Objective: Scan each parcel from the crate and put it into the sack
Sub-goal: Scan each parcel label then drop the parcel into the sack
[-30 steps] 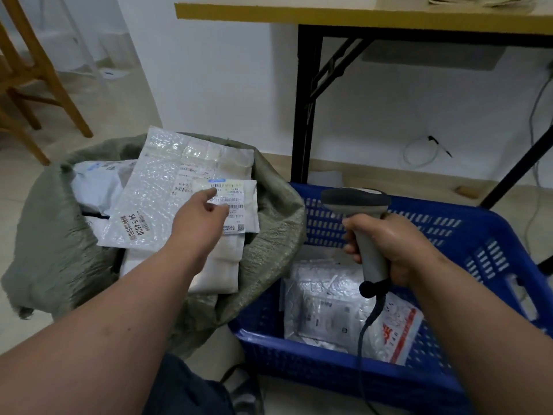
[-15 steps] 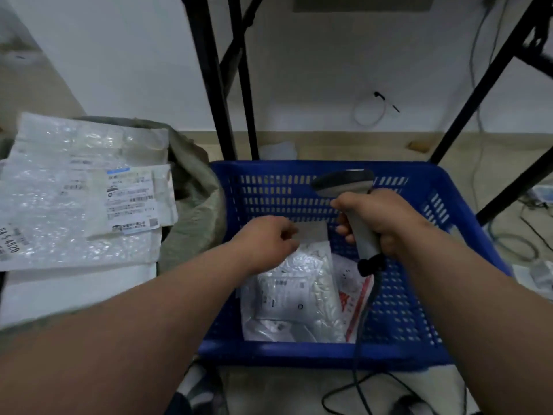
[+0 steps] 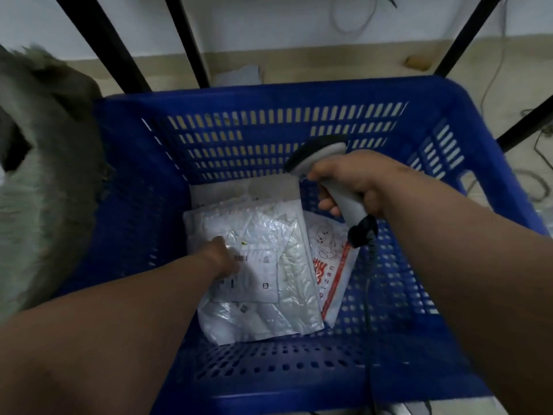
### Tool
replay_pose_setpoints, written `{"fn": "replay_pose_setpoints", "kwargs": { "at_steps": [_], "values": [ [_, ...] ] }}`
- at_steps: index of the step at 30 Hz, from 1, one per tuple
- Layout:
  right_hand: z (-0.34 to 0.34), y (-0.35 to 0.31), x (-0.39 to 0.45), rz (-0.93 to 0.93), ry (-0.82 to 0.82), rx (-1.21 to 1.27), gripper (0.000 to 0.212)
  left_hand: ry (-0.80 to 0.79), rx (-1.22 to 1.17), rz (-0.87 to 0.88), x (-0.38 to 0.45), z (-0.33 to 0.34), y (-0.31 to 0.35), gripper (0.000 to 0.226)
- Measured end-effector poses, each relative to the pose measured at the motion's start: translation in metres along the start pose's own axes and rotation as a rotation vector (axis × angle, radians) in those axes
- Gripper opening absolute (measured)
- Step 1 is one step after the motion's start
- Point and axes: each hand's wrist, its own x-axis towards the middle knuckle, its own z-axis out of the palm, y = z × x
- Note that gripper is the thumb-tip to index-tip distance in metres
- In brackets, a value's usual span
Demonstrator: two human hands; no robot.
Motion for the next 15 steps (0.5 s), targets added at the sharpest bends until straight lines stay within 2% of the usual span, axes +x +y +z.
{"fn": "replay_pose_setpoints", "kwargs": {
  "at_steps": [3, 7, 8, 10, 12, 13, 15],
  "values": [
    [-0.004, 0.008, 0.019, 0.023, 0.002, 0.014, 0.017, -0.022, -0.119, -0.109, 0.014, 0.015, -0.002, 0.064],
    [-0.007, 0.018, 0.032, 0.067, -0.029, 0.027, 0.019, -0.146, -0.52, -0.294, 0.024, 0.041, -0.007, 0.113],
    [-0.007, 0.02, 0.035, 0.071, -0.031, 0.032, 0.019, -0.142, -0.566, -0.316, 0.026, 0.046, -0.006, 0.114],
    [-0.008, 0.025, 0.039, 0.074, -0.022, 0.042, 0.02, -0.118, -0.587, -0.34, 0.032, 0.057, -0.008, 0.093],
    [-0.008, 0.026, 0.041, 0.08, -0.014, 0.048, 0.02, -0.111, -0.595, -0.346, 0.036, 0.06, -0.004, 0.04],
    [-0.008, 0.027, 0.04, 0.085, -0.014, 0.05, 0.02, -0.162, -0.643, -0.334, 0.035, 0.059, -0.002, 0.018],
    [-0.009, 0.028, 0.039, 0.09, -0.009, 0.063, 0.022, -0.203, -0.723, -0.308, 0.035, 0.057, 0.0, 0.021]
  ]
}}
